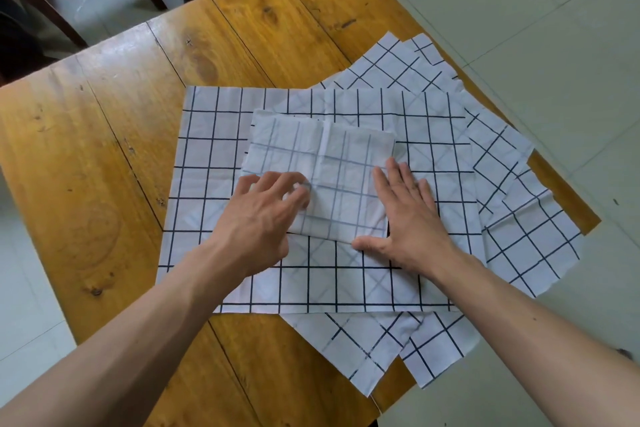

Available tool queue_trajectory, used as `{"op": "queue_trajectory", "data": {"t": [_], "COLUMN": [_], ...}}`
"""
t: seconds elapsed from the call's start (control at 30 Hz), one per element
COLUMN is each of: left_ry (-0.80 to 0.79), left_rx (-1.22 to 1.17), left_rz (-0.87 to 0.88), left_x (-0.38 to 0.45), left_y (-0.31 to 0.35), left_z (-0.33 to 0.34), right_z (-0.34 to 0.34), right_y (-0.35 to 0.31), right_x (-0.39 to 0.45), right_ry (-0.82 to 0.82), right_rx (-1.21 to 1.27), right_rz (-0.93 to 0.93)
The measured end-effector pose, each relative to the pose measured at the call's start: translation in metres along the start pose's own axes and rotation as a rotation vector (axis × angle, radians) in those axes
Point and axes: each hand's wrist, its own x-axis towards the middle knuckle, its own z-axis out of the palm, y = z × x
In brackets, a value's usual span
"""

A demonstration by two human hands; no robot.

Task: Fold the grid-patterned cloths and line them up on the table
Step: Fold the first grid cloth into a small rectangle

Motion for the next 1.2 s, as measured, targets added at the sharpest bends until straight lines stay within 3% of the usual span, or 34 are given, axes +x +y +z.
{"op": "queue_trajectory", "data": {"t": [0.23,0.53,0.8,0.93,1.2], "left_ry": [0.008,0.350,0.398,0.407,0.442], "left_rx": [0.131,-0.031,-0.051,-0.072,-0.198], "left_rz": [-0.009,-0.119,-0.180,-0.249,-0.133], "left_x": [0.002,-0.015,-0.037,-0.050,-0.073], "left_y": [-0.008,-0.028,-0.010,0.018,0.053], "left_z": [0.003,0.010,-0.006,-0.012,-0.004], "right_z": [-0.001,0.001,0.002,0.005,0.026], "right_y": [-0.002,-0.001,-0.032,-0.066,-0.086], "right_x": [-0.002,-0.002,-0.026,-0.040,-0.051], "right_ry": [0.003,0.032,0.275,0.362,0.530], "right_rx": [0.024,0.048,0.178,0.119,0.118], "right_rz": [0.004,-0.008,-0.174,-0.294,-0.334]}}
